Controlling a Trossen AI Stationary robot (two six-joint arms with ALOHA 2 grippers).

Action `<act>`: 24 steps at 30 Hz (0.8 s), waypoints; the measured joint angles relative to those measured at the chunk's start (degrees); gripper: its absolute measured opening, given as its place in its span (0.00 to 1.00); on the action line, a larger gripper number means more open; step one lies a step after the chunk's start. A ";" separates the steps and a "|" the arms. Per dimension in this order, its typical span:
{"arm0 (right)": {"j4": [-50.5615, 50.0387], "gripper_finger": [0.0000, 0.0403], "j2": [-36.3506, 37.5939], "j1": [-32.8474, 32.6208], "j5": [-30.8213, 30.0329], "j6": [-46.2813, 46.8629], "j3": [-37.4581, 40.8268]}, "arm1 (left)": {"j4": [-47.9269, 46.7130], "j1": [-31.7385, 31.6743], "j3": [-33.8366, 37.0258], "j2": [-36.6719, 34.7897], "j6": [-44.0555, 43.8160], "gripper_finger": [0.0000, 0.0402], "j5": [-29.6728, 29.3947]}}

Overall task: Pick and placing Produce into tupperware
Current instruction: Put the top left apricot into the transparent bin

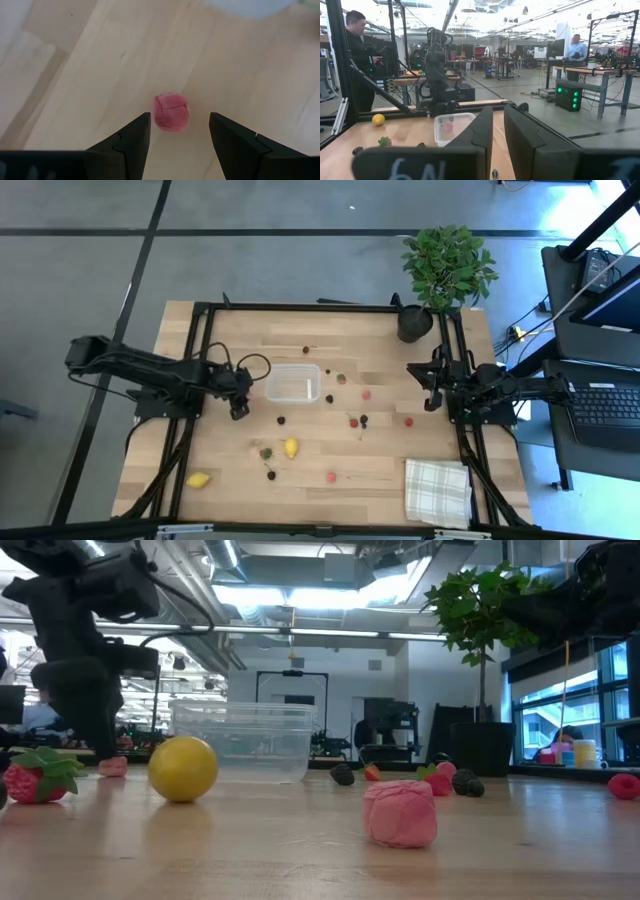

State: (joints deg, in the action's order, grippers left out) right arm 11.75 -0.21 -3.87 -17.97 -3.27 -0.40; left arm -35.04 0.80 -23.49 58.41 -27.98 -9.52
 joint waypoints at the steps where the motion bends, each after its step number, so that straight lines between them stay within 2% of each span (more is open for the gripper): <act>1: 0.00 0.13 0.00 0.01 0.00 0.00 0.00 | 0.26 0.00 0.00 0.54 0.02 0.48 0.00; 24: -0.48 0.13 0.00 -0.01 -0.01 0.00 0.00 | 3.52 0.04 -0.15 7.95 3.10 0.48 -1.00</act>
State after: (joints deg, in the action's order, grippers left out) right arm 11.27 -0.21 -3.87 -17.97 -3.27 -0.40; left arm -31.52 0.84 -23.64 66.37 -24.88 -10.52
